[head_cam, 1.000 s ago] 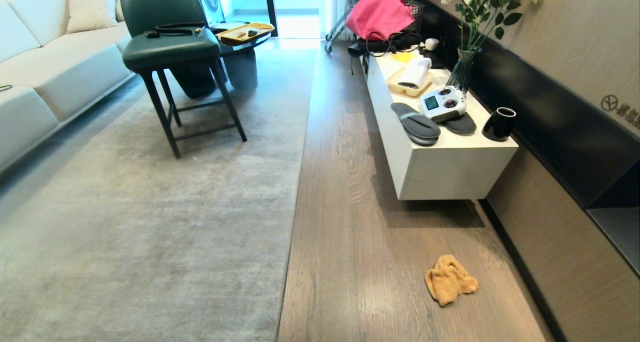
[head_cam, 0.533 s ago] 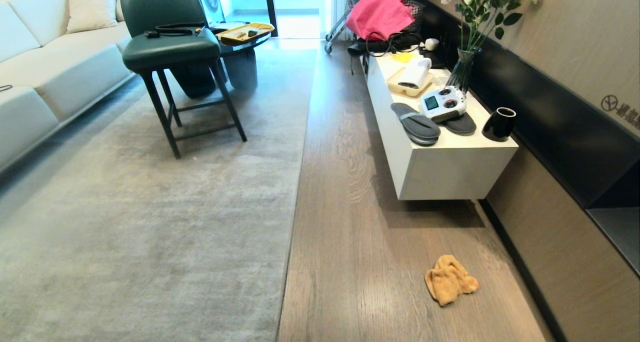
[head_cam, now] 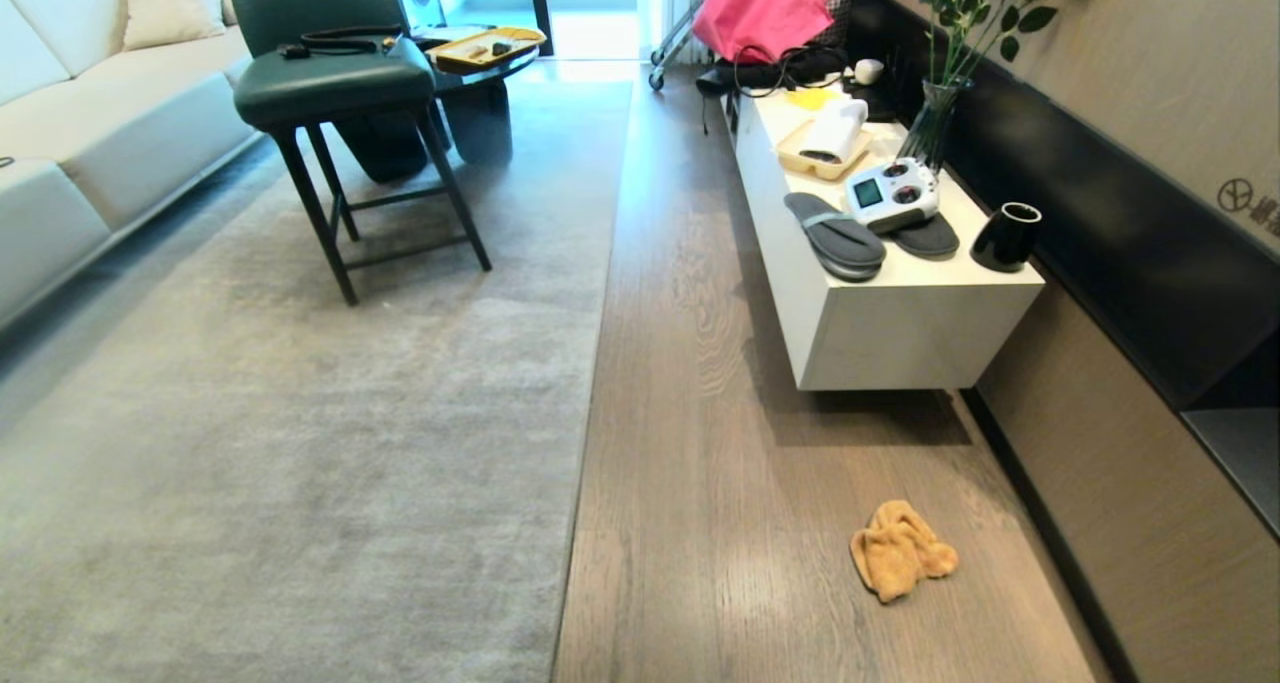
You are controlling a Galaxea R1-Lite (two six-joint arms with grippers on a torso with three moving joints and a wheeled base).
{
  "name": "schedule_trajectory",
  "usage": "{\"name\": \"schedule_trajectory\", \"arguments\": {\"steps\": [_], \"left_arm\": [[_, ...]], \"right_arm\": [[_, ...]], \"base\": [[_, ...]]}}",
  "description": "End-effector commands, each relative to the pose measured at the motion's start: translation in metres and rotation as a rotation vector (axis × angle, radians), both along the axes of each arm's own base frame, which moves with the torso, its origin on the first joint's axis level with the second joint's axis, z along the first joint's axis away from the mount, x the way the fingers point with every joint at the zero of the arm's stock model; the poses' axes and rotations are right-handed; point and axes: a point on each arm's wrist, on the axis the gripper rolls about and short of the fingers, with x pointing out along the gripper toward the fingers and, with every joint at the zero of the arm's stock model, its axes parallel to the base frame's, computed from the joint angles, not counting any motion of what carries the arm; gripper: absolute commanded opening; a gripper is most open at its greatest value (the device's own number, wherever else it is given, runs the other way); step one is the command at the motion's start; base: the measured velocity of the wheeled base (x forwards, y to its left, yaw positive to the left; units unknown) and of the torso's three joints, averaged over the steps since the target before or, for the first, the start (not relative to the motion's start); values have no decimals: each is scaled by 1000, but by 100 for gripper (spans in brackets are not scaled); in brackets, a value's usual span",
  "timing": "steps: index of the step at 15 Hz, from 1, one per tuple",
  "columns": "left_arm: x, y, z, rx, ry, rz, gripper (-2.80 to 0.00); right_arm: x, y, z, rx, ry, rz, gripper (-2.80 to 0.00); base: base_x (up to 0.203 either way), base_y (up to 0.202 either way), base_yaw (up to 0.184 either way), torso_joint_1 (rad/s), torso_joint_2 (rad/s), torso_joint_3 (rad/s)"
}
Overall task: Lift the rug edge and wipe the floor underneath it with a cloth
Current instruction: Pick up the rag
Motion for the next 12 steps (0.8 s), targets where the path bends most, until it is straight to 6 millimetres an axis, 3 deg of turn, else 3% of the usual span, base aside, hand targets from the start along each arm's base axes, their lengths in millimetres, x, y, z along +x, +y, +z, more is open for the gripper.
{"name": "schedule_trajectory", "arguments": {"steps": [1, 12], "left_arm": [[0, 0, 0, 0, 0, 0, -280], [0, 0, 0, 1, -2, 0, -280]], "right_arm": [[0, 0, 0, -1, 1, 0, -280], [0, 0, 0, -1, 1, 1, -280]], "base": [[0, 0, 0, 2, 0, -188], [0, 0, 0, 4, 2, -198]]}}
